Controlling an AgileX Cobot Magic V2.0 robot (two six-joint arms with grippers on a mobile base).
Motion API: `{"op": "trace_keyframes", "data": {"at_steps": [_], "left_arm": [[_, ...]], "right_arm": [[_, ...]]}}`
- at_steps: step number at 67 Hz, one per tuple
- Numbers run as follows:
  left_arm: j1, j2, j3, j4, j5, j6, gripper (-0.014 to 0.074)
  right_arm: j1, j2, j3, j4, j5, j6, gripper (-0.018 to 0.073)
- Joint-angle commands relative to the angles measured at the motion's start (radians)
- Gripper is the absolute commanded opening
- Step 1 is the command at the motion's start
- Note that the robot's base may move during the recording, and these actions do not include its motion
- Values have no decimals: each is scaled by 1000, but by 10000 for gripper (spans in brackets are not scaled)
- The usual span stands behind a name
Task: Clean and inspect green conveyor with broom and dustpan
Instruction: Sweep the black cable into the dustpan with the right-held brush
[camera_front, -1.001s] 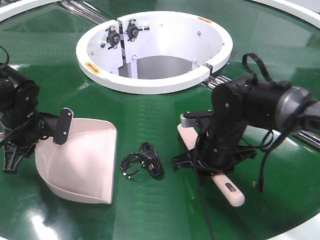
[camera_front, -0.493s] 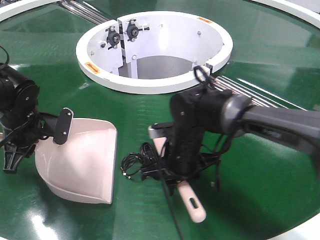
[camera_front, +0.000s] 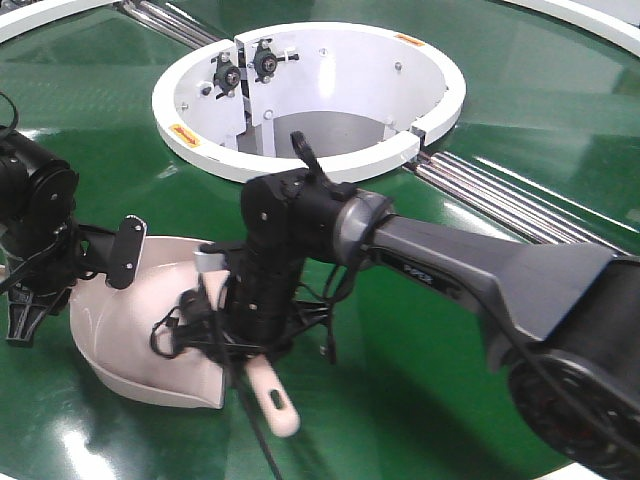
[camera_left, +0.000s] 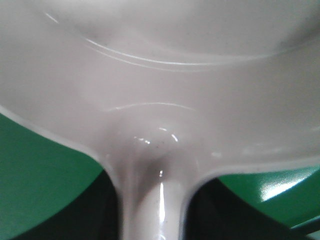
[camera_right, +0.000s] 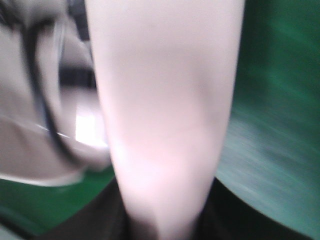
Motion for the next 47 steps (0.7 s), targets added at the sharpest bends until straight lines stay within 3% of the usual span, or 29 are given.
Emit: {"op": "trace_keyframes", "data": {"at_steps": [1,9,32,47], "left_arm": [[-5,-47,-29,14,-1,-1,-6],[-5,-47,-29,14,-1,-1,-6],[-5,-47,-29,14,-1,-1,-6],[-5,-47,-29,14,-1,-1,-6]], "right_arm": [[5,-34,-110,95,65,-40,-5],[5,-11,-178,148,65,-57,-5],[4,-13,-216,139,51,-82,-5],[-8,-48,-213,4,66,-76,-5]]}}
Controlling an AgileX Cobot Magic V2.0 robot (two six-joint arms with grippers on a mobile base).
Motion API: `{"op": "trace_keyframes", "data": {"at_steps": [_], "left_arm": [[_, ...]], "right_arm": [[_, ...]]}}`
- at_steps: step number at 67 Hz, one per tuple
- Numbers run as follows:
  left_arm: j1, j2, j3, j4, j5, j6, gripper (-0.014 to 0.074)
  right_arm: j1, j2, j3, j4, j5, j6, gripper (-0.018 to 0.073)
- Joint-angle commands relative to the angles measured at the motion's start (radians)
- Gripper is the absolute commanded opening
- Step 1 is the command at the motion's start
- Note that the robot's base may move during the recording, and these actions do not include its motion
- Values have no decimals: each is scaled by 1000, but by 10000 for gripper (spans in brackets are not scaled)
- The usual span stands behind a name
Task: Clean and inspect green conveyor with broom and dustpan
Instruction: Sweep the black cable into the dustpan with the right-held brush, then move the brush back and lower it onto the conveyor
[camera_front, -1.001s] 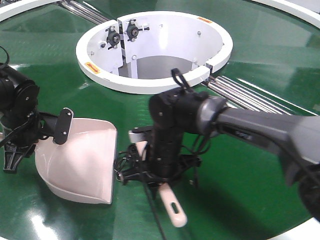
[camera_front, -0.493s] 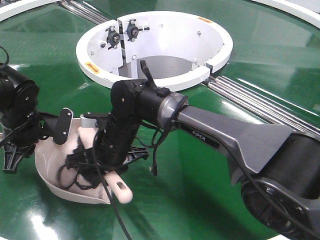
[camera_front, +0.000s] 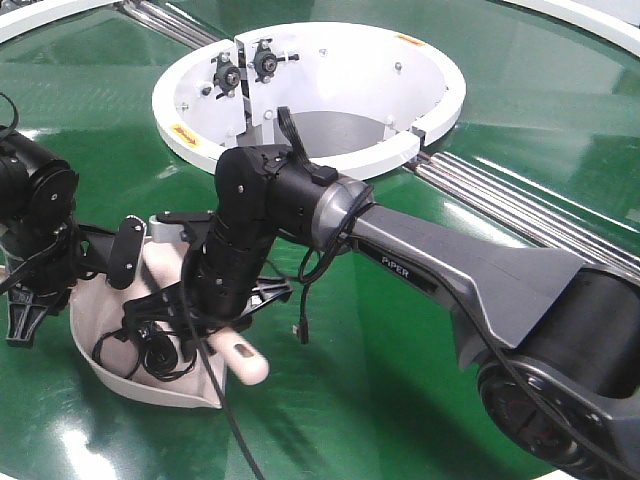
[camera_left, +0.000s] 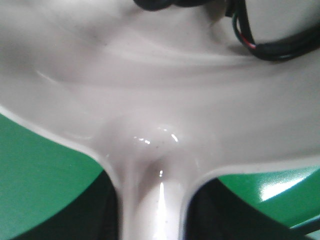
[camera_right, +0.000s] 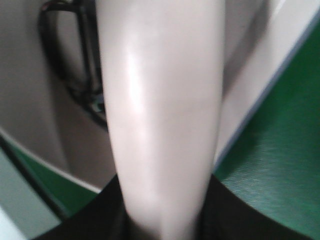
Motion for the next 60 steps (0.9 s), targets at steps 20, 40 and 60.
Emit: {"op": "trace_keyframes", "data": {"at_steps": [20,40,60], "left_arm": [[-5,-47,-29,14,-2,-1,-6],[-5,-47,-29,14,-2,-1,-6],[-5,-47,-29,14,-2,-1,-6]], "right_arm": [[-135,-206,-29,-93,56,-25,-2],[-261,-357,159,-134,43,-119,-2],[-444,-553,503,-136,-103,-188,-2]]}}
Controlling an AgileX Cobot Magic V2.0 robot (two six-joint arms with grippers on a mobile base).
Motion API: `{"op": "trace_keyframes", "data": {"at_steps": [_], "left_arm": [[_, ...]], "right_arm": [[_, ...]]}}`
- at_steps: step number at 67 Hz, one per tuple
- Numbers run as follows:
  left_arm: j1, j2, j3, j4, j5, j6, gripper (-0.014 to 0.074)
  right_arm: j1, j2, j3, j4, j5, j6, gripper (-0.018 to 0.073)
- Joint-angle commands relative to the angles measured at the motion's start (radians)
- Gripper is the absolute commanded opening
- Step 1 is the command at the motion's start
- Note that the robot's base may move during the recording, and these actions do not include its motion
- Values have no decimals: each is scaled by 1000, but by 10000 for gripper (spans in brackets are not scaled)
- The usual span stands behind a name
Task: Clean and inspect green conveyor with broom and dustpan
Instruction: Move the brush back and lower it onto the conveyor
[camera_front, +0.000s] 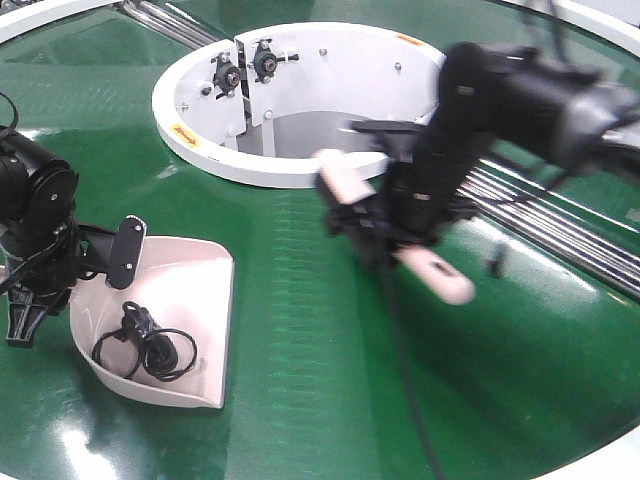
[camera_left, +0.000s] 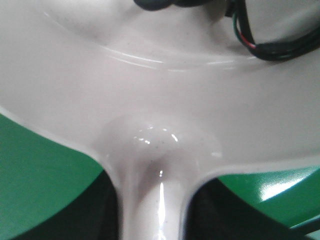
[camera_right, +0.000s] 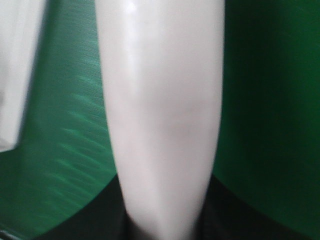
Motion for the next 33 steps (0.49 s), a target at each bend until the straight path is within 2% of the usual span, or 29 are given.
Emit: {"op": "trace_keyframes", "data": {"at_steps": [1,8,15,23,33], "left_arm": [[-5,-47,-29,14,-2,-1,-6],[-5,-47,-29,14,-2,-1,-6],[-5,-47,-29,14,-2,-1,-6],[-5,-47,-29,14,-2,-1,-6],[-5,-47,-29,14,-2,-1,-6]], "right_arm": [[-71,-121,74,3,-68,-42,-2],[-139,-178,179,3,-105,-61,-2],[-175,-207,269,-1,-126,-65,-2],[-175,-222,350,-51,-136,-75,-2],[-175,-223,429,-53,-168,-73,-2]]}}
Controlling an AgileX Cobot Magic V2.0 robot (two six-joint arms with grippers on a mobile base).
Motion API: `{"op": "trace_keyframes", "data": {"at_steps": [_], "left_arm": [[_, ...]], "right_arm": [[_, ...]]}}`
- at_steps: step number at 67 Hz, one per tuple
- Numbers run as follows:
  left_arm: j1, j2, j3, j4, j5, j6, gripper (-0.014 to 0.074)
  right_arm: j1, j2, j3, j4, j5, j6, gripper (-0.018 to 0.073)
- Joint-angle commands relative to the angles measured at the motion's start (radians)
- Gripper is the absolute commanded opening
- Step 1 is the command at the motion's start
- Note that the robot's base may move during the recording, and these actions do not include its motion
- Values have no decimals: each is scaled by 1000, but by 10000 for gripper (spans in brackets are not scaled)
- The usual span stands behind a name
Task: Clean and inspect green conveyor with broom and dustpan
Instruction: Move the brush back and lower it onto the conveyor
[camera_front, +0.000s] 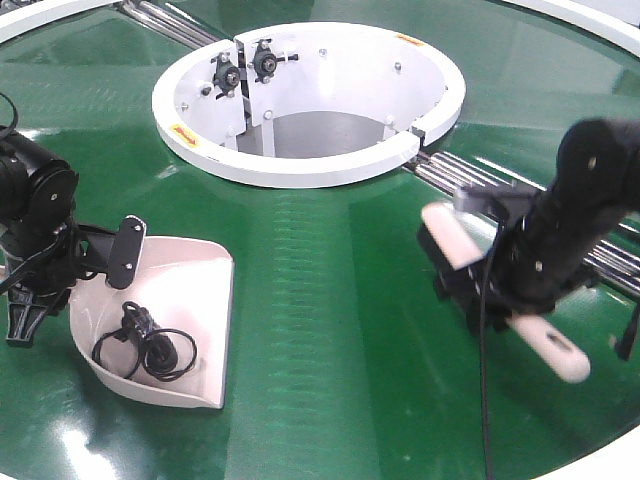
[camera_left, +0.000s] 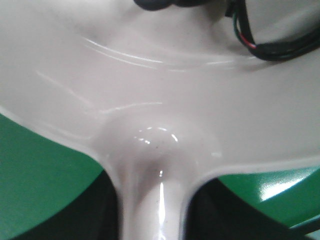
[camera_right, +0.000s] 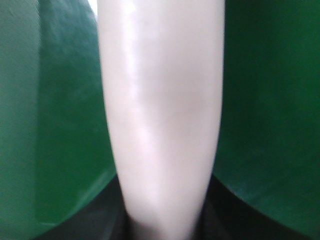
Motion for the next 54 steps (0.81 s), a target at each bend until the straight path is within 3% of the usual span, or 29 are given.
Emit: {"op": "trace_keyframes", "data": {"at_steps": [1,17,54], "left_arm": [[-5,-47,-29,14,-2,-1,-6],[-5,-47,-29,14,-2,-1,-6],[-5,-47,-29,14,-4,-1,-6]], "right_arm": [[-3,-47,23,-4,-54,-12,-2],[-3,-47,108,-4,-170,-4,-2],[-3,-47,115,-14,-160,-6,13]]}}
